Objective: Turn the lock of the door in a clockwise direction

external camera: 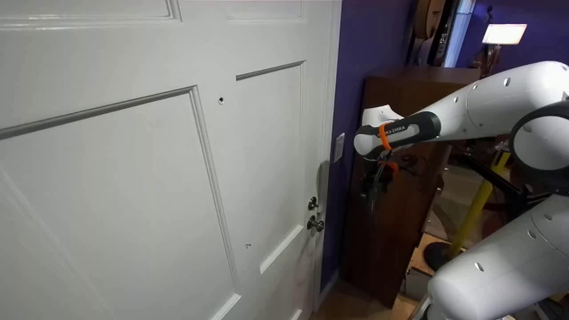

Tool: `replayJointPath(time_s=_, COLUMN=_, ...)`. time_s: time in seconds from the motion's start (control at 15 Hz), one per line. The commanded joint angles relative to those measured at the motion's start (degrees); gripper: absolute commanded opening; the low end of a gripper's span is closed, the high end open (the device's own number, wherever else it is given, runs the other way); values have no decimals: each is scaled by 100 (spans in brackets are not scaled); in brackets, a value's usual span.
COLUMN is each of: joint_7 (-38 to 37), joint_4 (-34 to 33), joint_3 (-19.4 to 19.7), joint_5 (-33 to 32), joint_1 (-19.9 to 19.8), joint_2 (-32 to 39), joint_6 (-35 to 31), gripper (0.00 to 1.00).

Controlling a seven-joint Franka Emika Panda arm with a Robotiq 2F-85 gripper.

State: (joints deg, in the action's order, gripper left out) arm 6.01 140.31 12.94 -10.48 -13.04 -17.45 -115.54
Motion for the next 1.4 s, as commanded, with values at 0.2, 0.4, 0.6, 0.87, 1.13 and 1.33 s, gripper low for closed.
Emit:
replayJointPath(time_s=0.2, joint_7=2, joint_4=-11, joint_3=-3, joint_5=2, joint_1=-3, joint_2=1, joint_6=16, gripper=100)
replayJointPath(time_s=0.4, joint_7=2, joint_4=-11, joint_3=-3, joint_5=2, joint_1=-3, joint_2=1, joint_6=16, gripper=100)
replayJointPath(time_s=0.6, joint_7=2, joint_4=-11, joint_3=-3, joint_5=2, joint_1=-3, joint_2=1, joint_6=16, gripper=100)
replayJointPath(time_s=0.87, joint_7=-235, joint_4=-189, joint_3=-339, joint_5=-181, joint_1=225, joint_2=262, joint_6=-249, gripper=100)
replayJointPath(time_s=1.13, joint_7=-672, joint_4=-190, joint_3=-871, joint_5=-731, joint_1=471, joint_2=317, joint_6=-784, gripper=100)
replayJointPath(time_s=1.33, joint_7=-1057, joint_4=-233, joint_3=-1161, joint_5=-1174, joint_1=590, joint_2=488, joint_6=-918, gripper=100)
